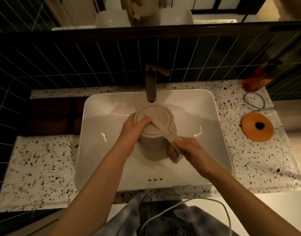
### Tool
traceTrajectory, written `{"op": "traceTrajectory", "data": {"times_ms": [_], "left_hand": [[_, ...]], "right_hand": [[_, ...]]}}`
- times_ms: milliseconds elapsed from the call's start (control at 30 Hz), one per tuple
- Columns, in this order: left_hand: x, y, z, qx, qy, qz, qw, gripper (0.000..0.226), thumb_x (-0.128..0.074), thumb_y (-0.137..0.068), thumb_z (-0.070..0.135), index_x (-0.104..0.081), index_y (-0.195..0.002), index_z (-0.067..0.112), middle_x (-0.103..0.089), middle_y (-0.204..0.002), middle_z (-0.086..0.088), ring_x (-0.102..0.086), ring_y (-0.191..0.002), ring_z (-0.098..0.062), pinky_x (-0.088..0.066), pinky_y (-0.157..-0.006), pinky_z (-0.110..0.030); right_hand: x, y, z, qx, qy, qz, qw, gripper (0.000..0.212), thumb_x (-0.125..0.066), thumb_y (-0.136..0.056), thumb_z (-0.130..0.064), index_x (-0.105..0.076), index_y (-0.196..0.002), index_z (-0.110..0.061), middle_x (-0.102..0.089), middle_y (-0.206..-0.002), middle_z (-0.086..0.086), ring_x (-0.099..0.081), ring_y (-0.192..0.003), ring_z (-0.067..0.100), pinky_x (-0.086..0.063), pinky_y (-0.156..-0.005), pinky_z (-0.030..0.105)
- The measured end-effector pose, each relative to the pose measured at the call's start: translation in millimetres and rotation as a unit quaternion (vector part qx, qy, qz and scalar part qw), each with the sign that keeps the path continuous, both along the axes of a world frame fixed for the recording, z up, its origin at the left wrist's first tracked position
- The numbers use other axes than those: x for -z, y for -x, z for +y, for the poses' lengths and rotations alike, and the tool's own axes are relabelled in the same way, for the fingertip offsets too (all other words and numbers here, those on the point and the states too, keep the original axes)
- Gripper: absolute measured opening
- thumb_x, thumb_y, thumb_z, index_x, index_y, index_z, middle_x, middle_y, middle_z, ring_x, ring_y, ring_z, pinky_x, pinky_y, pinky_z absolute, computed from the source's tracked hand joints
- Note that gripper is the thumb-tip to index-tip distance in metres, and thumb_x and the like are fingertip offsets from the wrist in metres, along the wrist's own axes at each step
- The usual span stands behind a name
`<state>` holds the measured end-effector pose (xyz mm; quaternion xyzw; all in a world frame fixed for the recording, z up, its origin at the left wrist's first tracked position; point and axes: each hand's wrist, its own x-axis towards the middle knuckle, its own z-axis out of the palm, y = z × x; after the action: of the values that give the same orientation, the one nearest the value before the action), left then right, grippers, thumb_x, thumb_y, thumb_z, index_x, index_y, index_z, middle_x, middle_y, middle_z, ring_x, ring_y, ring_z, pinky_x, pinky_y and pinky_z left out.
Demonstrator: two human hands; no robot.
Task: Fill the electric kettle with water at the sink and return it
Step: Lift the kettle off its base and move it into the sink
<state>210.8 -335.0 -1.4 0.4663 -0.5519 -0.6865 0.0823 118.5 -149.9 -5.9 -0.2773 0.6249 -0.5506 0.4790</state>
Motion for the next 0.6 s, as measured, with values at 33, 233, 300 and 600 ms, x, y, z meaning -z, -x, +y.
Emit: {"op": "traceTrajectory", "data": {"times_ms": [33, 233, 300, 600], "left_hand": [[-1.3, -0.3, -0.1, 0.002, 0.011, -0.004, 1.0, 0.065, -0.073, -0.064, 0.047, -0.06, -0.123, 0.024, -0.069, -0.116, 0.004, -0.064, -0.106, -0.015, -0.051, -0.096, -0.039], [-9.8, -0.9, 3.9, 0.003, 0.001, -0.008, 1.0, 0.072, -0.071, -0.059, 0.057, -0.06, -0.123, 0.026, -0.069, -0.117, 0.004, -0.063, -0.108, -0.016, -0.048, -0.1, -0.043], [-9.7, -2.4, 7.9, 0.005, 0.0, -0.01, 1.0, 0.068, -0.071, -0.065, 0.056, -0.06, -0.124, 0.026, -0.068, -0.118, 0.004, -0.062, -0.109, -0.015, -0.048, -0.1, -0.043], [-15.6, -5.5, 23.8, -0.039, 0.143, -0.015, 0.989, 0.059, -0.071, -0.078, 0.047, -0.051, -0.13, 0.027, -0.054, -0.134, 0.008, -0.049, -0.125, -0.014, -0.045, -0.101, -0.036]], "right_hand": [[-0.8, 0.7, -0.9, 0.0, 0.003, -0.003, 1.0, 0.04, -0.044, -0.089, -0.041, -0.057, -0.067, -0.011, -0.056, -0.069, 0.009, -0.052, -0.069, 0.023, -0.042, -0.073, 0.033], [-6.3, 8.8, 0.6, -0.006, 0.001, -0.01, 1.0, 0.035, -0.042, -0.091, -0.027, -0.056, -0.064, -0.009, -0.055, -0.061, -0.003, -0.051, -0.063, 0.01, -0.042, -0.066, 0.018], [-5.9, 11.6, 3.2, -0.012, 0.001, -0.008, 1.0, 0.035, -0.044, -0.091, -0.03, -0.056, -0.065, -0.009, -0.055, -0.061, -0.002, -0.051, -0.063, 0.011, -0.042, -0.067, 0.018], [-2.8, 16.1, 9.2, -0.034, -0.017, 0.004, 0.999, 0.036, -0.047, -0.089, -0.034, -0.056, -0.062, -0.01, -0.055, -0.059, -0.002, -0.051, -0.059, 0.008, -0.04, -0.063, 0.015]]}}
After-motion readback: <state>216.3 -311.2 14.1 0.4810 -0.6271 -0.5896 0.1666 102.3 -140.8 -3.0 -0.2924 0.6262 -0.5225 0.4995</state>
